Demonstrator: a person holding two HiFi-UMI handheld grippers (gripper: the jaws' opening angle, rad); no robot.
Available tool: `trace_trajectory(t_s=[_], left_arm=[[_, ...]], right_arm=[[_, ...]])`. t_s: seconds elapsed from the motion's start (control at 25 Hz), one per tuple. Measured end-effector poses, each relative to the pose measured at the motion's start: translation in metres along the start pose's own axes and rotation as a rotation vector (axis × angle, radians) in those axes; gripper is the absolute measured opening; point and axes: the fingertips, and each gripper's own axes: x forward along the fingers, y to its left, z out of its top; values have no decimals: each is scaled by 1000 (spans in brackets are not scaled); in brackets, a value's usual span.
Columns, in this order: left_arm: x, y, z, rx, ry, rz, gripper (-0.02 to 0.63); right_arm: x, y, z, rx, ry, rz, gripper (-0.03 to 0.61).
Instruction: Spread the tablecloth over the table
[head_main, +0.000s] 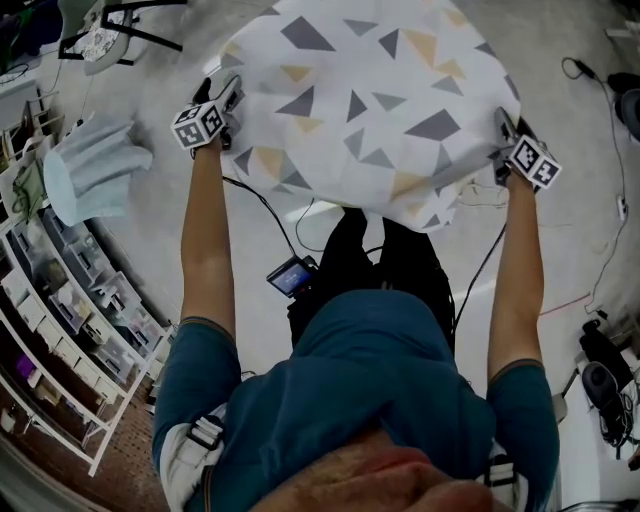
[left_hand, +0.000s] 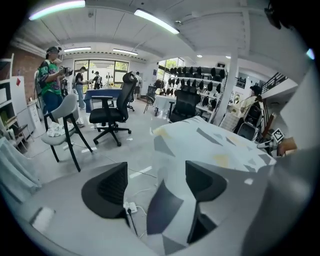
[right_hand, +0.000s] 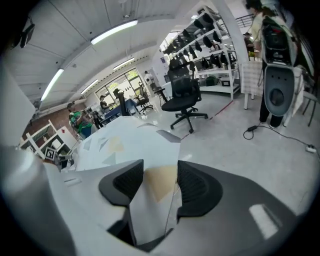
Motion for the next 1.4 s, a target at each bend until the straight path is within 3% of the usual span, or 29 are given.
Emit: trace_trajectory(t_s=[0.16,0.28,0.52,0.68,0.84,0.96,1.12,1.4], left_arm=[[-42,-1,-43,-78,-35,-43,360],[-76,0,-72,-167,-77,-67,359],[-122,-7,-149,-272,-22,-141,357],[-142,-19,-180,-399,-47,-207,356],[-159,-21,-209,-445,-26,-243,294],[-164,-29,-222,-418,11,-274,228],[-161,-31,-241,-414,49,-229,192],[-198,-28,-284,-544,-16,-116,187]], right_arm=[[-24,-8,-12,64,-26,-42,209],[-50,-1,-34,75,-31,-25,209],[-84,35,-146,204,63,112,216],[-111,61,-228,341,134,239,227],[-125,80,-300,489,200,247,245],[-116,116,-316,472,210,299,245],[-100,131,-340,518,272,197,245],[-126,171,-374,319,330,232,245]])
